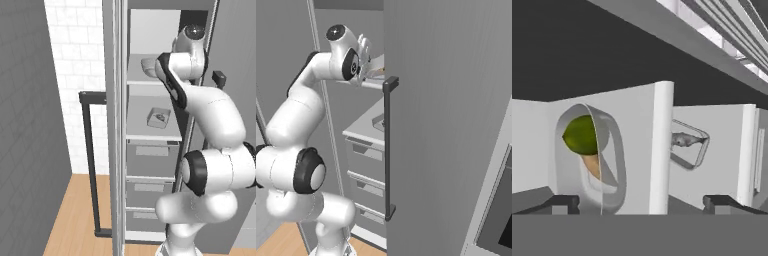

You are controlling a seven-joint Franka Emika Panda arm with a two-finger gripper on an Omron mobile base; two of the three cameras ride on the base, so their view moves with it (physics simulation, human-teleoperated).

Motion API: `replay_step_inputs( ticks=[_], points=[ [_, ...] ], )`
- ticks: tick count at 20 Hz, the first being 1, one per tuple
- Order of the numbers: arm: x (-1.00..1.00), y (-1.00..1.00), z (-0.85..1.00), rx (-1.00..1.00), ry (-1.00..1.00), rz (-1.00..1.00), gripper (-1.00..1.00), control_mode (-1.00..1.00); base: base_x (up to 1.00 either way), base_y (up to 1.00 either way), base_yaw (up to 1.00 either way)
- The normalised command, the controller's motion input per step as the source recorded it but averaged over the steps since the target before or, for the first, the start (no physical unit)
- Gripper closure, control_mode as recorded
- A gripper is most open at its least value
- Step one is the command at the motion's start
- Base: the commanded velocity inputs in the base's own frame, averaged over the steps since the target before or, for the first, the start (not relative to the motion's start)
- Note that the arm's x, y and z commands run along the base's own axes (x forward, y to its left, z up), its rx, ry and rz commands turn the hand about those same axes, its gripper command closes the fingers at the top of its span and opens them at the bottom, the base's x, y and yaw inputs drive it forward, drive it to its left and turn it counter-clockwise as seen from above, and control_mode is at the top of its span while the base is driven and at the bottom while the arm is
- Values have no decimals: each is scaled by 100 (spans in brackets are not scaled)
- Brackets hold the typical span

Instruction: Take the meat container that has the fish and place it on the second highest rack of the freezer. Then take the vegetable container that has the sweet potato and lime and place it on the highest rack of the freezer.

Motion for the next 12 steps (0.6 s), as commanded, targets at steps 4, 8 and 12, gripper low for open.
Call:
replay_step_inputs(
  ticks=[4, 8, 12],
  points=[
    [-100, 0, -5, 0, 4, 7, -100, -100, 0, 0, 0],
    [-100, 0, -2, 0, 5, 11, -100, -100, 0, 0, 0],
    [-100, 0, -9, -1, 1, 10, -100, -100, 0, 0, 0]
  ],
)
